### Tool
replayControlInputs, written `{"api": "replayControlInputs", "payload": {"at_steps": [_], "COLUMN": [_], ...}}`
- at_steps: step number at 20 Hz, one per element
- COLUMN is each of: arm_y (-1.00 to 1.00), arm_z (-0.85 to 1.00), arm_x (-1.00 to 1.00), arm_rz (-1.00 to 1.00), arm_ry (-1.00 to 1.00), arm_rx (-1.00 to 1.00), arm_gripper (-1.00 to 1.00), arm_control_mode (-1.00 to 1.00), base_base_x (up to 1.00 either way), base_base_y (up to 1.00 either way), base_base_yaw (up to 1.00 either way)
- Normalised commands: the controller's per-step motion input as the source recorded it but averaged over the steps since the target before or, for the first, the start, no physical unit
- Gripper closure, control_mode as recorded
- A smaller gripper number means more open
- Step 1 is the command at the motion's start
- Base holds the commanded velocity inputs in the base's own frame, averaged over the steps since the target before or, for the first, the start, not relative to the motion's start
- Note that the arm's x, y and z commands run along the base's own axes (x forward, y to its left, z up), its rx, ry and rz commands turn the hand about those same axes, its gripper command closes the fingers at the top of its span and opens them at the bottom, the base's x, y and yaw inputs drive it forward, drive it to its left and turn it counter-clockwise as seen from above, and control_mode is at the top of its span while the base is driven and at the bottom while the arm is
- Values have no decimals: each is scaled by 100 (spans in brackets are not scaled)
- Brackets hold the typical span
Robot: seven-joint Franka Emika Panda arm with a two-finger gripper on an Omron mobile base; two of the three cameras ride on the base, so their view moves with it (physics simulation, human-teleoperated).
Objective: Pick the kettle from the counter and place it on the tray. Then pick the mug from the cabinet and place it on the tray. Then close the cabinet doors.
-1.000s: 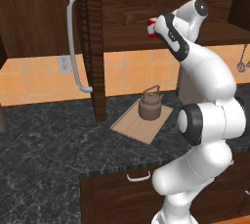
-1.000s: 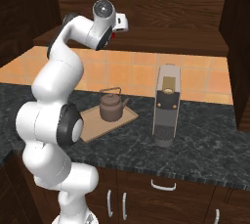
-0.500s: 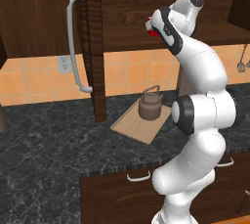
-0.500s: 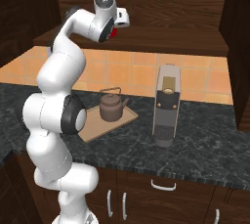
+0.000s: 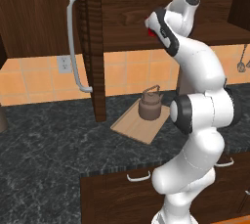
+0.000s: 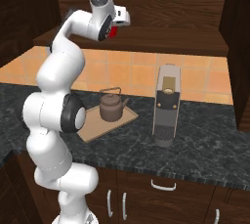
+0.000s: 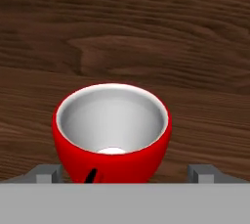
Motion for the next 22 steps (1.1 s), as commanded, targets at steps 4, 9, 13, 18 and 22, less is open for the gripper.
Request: {"api": "replayControlInputs", "payload": {"at_steps": [4,9,13,18,22], "arm_y": [6,7,7,7,-1], "arm_z": [-10,-6,0,0,-1], "arm_x": [-2,0,-3,-2,-1], "arm_rz": [-11,-10,-8,-8,-6], "arm_ry": [-14,-2,0,0,0], "arm_rx": [0,0,0,0,2], "arm_gripper": [-100,-100,-100,100,100], "arm_control_mode": [-100,-100,-100,-100,-100], "base_base_x": [0,0,0,0,0], "base_base_y": [0,0,0,0,0], "base_base_yaw": [0,0,0,0,0]}}
